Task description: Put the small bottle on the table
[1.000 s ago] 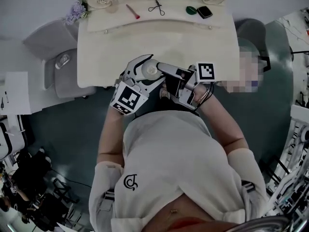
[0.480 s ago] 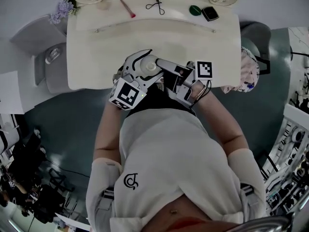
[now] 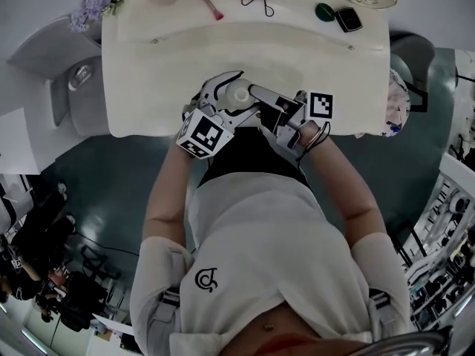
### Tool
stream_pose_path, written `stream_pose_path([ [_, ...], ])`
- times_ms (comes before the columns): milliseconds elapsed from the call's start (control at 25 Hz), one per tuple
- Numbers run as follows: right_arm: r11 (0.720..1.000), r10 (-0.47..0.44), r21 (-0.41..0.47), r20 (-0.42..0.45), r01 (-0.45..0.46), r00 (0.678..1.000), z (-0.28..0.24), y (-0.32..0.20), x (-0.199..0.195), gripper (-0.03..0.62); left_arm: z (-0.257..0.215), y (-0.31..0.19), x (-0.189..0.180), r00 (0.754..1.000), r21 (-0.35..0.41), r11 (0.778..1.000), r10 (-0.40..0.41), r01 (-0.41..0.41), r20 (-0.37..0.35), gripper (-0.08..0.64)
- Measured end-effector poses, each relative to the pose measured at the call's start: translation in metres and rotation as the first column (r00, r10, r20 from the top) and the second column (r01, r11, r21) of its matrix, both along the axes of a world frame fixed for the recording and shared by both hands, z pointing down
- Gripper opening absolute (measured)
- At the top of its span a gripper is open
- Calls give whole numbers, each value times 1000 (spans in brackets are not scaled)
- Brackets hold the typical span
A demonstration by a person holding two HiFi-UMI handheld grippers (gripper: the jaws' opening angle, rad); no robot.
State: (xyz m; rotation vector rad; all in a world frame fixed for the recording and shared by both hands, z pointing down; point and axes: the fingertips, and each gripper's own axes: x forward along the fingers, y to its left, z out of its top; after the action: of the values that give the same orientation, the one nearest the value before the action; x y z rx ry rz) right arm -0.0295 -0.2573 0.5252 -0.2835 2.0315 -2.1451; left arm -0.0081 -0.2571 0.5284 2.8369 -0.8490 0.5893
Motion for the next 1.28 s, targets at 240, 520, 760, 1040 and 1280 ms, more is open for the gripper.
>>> stream_pose_path([
  [240,996,24,93,-144,-10,989,29,-19,-1,319,38,-12,-11,998,-48,998,-37,39,43,348],
  [520,998,37,64,-259,-21,965,54,-29,7,212,72,-22,-12,988,-92,995,-17,32,154,348],
  [760,998,44,53,-272,-31,961,64,-35,7,190,85,-26,-12,983,-121,993,10,12,181,348],
  [1040,998,48,43,-237,-39,970,64,-36,0,198,87,-27,-14,988,-158,987,45,-22,146,348],
  [1280,999,-12,44,-295,26,956,67,-24,-6,190,91,-19,-20,985,-148,988,70,-46,159,348],
])
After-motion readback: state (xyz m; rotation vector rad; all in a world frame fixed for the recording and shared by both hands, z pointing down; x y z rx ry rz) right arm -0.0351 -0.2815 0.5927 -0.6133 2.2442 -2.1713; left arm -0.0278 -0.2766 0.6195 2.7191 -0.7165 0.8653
